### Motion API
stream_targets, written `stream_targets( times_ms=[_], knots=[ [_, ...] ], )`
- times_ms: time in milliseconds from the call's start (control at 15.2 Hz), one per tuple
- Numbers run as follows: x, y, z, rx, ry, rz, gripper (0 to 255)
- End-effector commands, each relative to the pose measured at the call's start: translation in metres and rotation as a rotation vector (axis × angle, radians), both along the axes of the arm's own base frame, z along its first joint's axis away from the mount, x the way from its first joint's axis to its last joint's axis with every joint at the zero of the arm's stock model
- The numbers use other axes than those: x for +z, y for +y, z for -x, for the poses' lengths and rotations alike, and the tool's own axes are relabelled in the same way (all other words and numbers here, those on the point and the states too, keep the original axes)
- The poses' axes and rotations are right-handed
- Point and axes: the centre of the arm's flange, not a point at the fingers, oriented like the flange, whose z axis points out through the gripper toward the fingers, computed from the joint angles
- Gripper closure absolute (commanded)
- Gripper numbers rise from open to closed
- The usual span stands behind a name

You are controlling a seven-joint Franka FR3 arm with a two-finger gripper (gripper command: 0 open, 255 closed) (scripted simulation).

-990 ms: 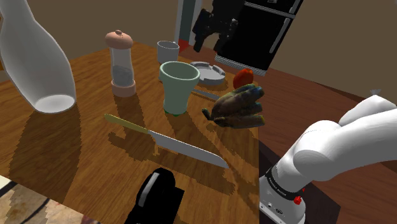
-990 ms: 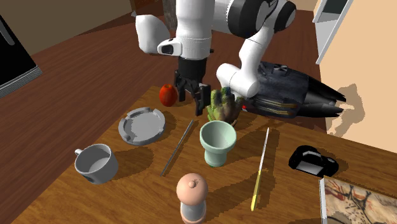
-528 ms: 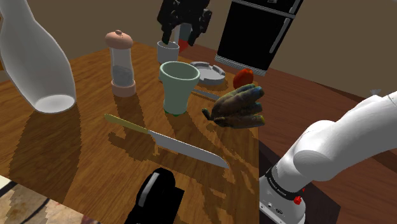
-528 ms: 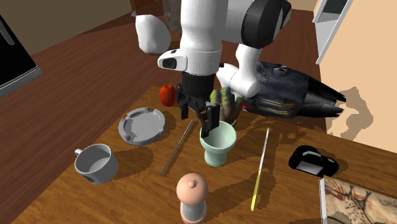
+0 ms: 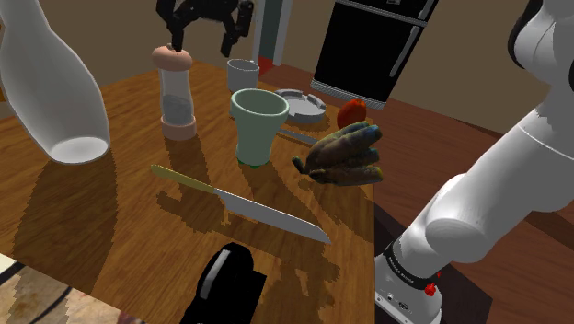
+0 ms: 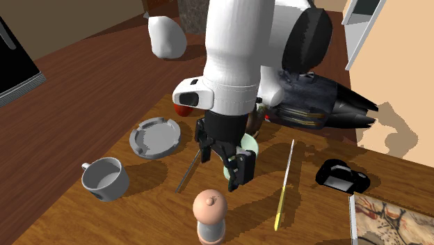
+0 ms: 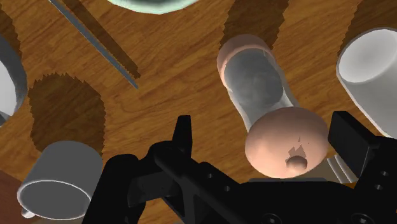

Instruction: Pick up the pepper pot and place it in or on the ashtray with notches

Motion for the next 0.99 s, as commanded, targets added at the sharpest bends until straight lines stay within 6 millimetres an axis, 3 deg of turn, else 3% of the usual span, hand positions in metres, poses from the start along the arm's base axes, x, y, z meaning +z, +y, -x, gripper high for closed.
stream_targets(
  times_ms=[0,528,924],
  knots=[
    [0.006,0.026,-0.012,-0.002,-0.006,-0.005,0],
    [-0.032,0.036,-0.022,-0.001,-0.007,-0.006,0],
    [-0.032,0.036,-0.022,-0.001,-0.007,-0.006,0]
  ],
)
